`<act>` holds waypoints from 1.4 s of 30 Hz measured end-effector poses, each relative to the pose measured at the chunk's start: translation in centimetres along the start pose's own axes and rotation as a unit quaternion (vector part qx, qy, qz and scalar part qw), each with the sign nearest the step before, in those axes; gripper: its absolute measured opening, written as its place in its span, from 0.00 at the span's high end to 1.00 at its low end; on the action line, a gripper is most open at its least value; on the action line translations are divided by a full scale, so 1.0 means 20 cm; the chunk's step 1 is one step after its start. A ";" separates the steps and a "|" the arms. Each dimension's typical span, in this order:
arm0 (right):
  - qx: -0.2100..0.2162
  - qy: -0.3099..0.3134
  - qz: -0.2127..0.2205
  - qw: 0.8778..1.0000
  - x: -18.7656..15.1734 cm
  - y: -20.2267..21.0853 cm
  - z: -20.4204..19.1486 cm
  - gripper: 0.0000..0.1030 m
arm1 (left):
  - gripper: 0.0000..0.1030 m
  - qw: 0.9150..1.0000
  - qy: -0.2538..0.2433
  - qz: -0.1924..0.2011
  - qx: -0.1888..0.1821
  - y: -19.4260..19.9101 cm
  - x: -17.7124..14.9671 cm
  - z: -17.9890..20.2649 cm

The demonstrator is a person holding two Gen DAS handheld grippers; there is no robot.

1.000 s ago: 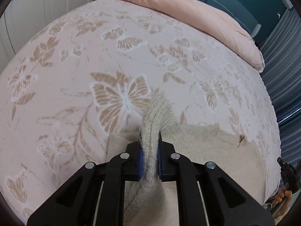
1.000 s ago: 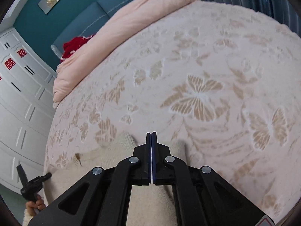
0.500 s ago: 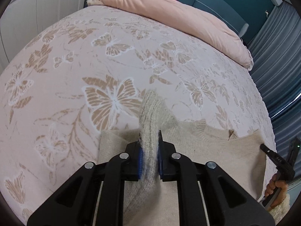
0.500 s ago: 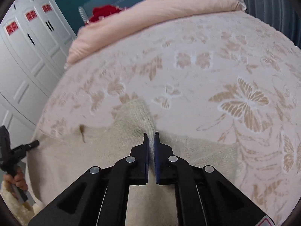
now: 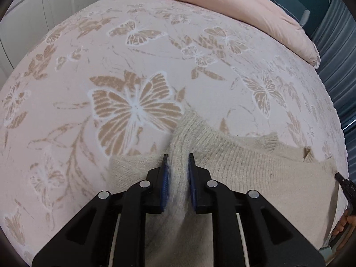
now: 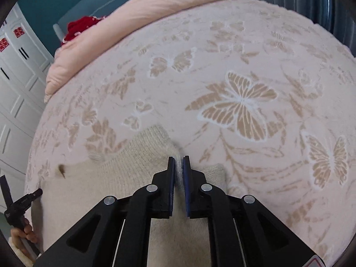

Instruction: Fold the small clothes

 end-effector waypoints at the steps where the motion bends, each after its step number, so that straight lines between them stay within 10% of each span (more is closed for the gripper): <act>1: -0.003 0.012 0.023 1.000 -0.01 0.09 -0.04 0.85 | 0.80 1.000 -0.009 0.011 0.012 0.06 0.00 0.01; 7: 0.107 0.079 0.003 0.991 -0.37 0.35 -0.43 0.86 | 0.64 0.998 -0.016 0.062 -0.008 0.41 -0.24 0.14; 13: 0.139 0.159 -0.087 0.974 -0.86 0.23 -0.78 1.00 | 0.62 0.998 -0.058 -0.014 -0.014 0.29 -0.68 0.36; 19: -0.009 0.018 -0.052 0.998 -0.75 0.29 0.01 1.00 | 0.62 1.000 -0.024 -0.005 0.018 0.36 -0.75 0.03; 22: 0.010 -0.040 -0.067 0.997 -0.77 0.31 0.31 1.00 | 0.63 1.000 -0.011 -0.001 -0.008 0.38 -0.79 -0.02; 29: 0.053 0.013 -0.024 0.998 -0.68 0.47 -0.05 0.87 | 0.49 0.997 0.044 0.032 -0.050 0.53 -0.68 0.08; 34: 0.069 0.100 -0.052 0.991 -0.60 0.22 -0.44 0.89 | 0.47 1.000 -0.005 0.030 -0.003 0.39 -0.49 0.22; 38: 0.035 0.110 -0.091 0.989 -0.64 0.01 -0.43 0.98 | 0.48 0.999 0.000 -0.023 0.031 0.18 -0.51 0.13; 42: 0.035 0.098 -0.035 0.994 -0.46 0.18 -0.40 0.79 | 0.47 1.000 0.011 -0.001 0.007 0.23 -0.47 0.07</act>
Point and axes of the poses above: each gripper's, at about its wrist camera, not at the fingertips, and y roughly against the way its jaws point, z to its right, x to its top, the point moved 1 cm from there along -y, roughly the way its jaws point, and after that the axes turned 4 degrees about -x, right-handed, at the moved point
